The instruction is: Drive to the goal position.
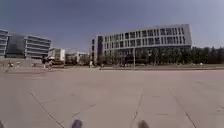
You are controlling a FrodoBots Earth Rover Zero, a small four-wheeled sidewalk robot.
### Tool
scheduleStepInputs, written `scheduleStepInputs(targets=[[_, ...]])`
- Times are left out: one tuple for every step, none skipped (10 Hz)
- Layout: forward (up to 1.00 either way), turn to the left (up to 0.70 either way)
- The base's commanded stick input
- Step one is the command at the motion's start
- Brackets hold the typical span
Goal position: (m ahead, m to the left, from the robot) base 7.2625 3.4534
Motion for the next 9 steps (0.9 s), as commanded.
scheduleStepInputs(targets=[[0.70,0.23],[0.70,0.05],[0.70,0.03],[0.70,0.03],[0.70,0.03],[0.68,0.03],[0.67,0.02],[0.67,0.02],[0.66,0.02]])
